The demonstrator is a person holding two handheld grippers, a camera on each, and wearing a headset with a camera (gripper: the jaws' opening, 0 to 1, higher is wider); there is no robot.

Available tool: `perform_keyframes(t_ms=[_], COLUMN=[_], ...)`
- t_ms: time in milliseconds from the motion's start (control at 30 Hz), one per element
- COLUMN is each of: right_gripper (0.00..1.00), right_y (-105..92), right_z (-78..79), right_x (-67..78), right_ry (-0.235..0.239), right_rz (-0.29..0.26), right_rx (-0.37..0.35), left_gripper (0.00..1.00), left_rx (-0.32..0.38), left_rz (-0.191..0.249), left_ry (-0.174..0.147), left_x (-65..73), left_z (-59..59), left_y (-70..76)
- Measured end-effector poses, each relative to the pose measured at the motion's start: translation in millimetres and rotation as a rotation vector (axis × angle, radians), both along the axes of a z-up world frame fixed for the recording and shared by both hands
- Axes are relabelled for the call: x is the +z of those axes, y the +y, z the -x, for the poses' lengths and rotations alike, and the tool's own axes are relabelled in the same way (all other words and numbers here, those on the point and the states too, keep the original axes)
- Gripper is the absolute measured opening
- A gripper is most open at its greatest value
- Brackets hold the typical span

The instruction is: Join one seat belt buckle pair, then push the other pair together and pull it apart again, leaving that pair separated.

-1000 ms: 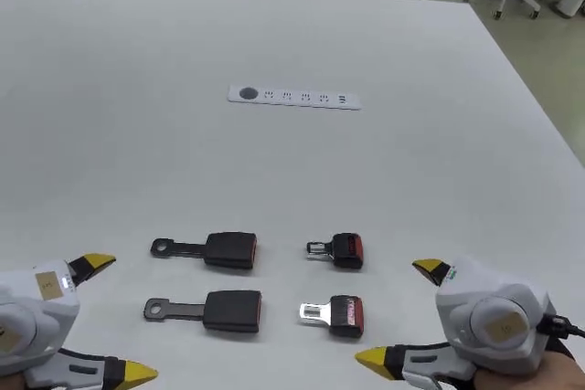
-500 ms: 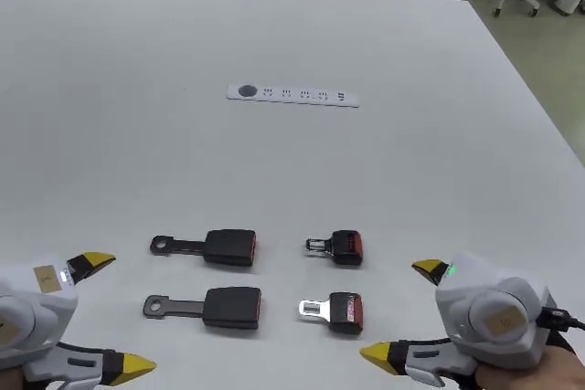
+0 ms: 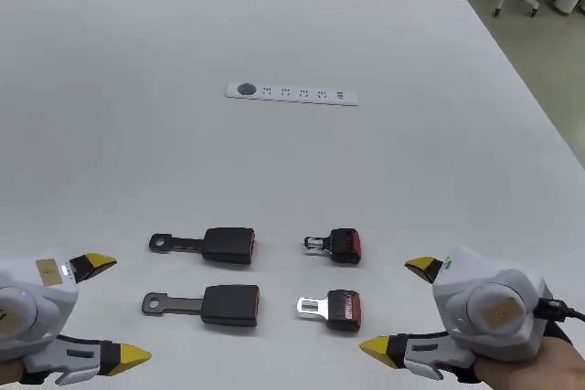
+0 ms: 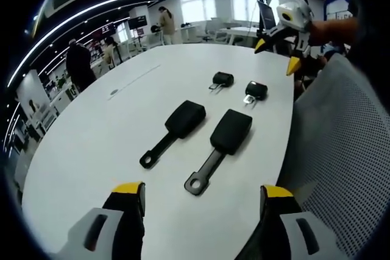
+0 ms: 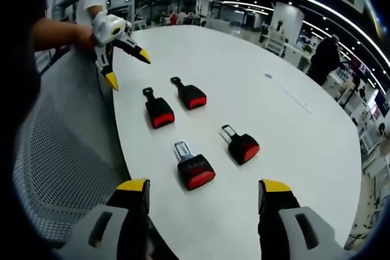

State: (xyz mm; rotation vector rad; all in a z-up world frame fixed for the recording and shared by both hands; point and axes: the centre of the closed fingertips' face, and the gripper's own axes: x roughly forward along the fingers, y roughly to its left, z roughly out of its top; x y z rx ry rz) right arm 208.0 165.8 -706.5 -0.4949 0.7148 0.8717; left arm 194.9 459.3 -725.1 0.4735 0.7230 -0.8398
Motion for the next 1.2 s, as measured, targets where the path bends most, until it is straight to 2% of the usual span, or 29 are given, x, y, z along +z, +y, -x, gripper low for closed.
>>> perform_keyframes(t_ms=[233, 367, 700, 867, 1000, 1200], right_gripper=[0.7, 0.69, 0.67, 0.65, 0.62, 0.59], right_y=[7.3, 10.7, 11.0, 14.1, 16.3, 20.5], right_z=[1.6, 2.2, 0.8, 1.7, 0.2, 0.0], right_x=[0.1, -1.9, -0.4, -2.4, -4.0, -7.5], right_ry=[-0.004, -0.007, -0.018, -0.011, -0.011, 0.001], right_rz=[-0.015, -0.003, 0.017, 0.01, 0.009, 0.015], right_rx=[0.025, 0.04, 0.069, 0.089, 0.1, 0.133], left_gripper=[0.76, 0.76, 0.72, 0.69, 0.68, 0.63], left_rx=[-0.012, -0.031, -0.05, -0.075, -0.087, -0.133], left_rz=[0.011, 0.002, 0.011, 0.005, -0.009, -0.02], left_ry=[0.004, 0.003, 0.003, -0.002, -0.004, -0.002], left_x=[1.4, 1.1, 3.3, 2.7, 0.2, -6.9], left_z=[0.6, 0.1, -2.6, -3.1, -5.2, -7.4], left_y=[-9.4, -12.5, -22.4, -30.8, -31.1, -42.8])
